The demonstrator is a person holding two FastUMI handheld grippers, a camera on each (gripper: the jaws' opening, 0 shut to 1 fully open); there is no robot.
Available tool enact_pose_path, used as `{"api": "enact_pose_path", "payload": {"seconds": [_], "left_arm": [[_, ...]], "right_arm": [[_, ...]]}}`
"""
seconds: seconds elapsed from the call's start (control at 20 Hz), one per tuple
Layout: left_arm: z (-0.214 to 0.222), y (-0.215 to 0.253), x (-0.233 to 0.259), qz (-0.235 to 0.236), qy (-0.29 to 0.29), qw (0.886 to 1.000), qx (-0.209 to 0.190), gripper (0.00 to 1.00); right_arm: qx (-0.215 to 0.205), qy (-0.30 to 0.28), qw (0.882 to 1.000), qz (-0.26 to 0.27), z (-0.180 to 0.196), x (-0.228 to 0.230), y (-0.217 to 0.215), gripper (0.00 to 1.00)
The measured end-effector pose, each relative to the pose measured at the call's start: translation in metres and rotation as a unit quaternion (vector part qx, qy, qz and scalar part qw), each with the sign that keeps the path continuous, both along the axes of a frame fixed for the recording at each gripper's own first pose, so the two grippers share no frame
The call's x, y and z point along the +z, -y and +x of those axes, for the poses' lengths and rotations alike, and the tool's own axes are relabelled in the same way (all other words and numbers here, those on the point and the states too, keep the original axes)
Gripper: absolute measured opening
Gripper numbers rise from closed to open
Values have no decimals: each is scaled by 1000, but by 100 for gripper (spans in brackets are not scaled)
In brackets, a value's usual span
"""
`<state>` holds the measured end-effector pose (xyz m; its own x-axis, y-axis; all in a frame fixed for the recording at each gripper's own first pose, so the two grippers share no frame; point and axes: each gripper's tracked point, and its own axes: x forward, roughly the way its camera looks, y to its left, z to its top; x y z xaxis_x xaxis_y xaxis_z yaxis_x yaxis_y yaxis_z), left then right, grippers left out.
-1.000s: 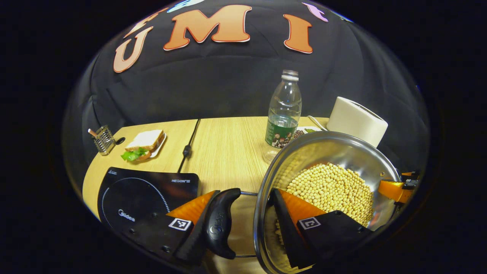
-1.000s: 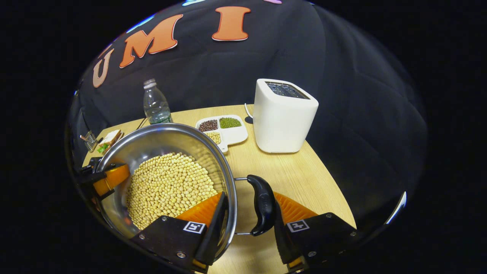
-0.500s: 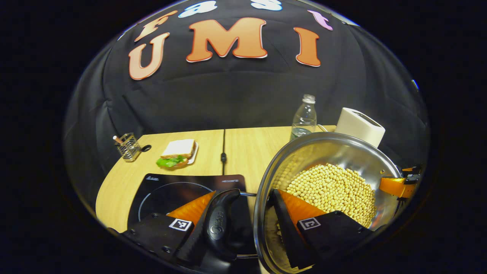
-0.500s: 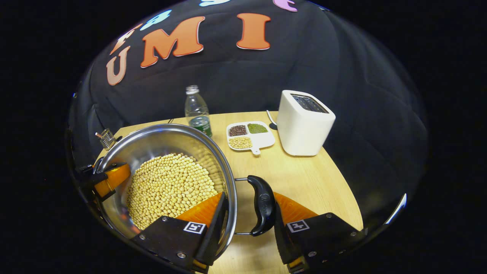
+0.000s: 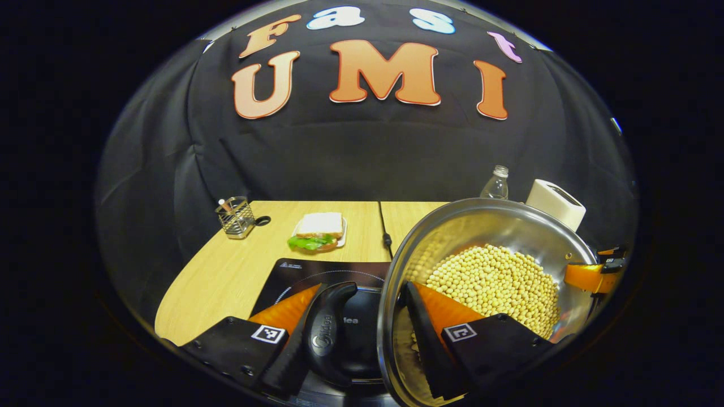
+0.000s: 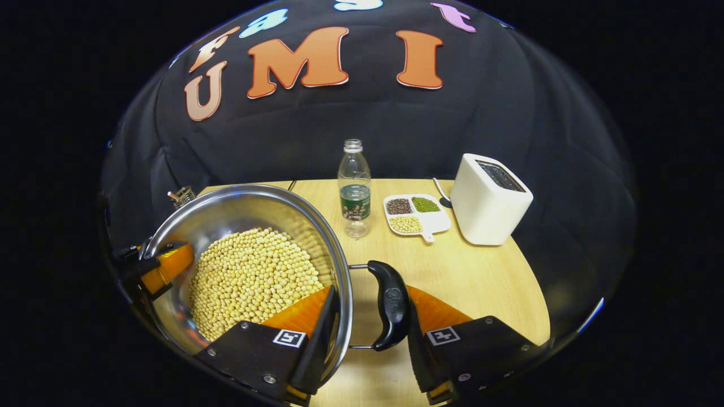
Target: First push the handle of the pot to place it horizontally, then grasp the pot with both hands and set it on the induction cooktop.
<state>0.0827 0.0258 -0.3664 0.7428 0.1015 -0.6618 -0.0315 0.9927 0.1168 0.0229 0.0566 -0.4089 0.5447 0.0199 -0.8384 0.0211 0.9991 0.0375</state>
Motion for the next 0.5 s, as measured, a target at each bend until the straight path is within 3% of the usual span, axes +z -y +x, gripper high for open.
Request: {"api": "enact_pose_path", "payload": {"seconds": [0.5], "left_arm": [[-12, -49, 20, 5, 13, 1000, 15, 87]], "right_arm": [[12, 14, 1000, 3, 0, 13, -45, 64]]}}
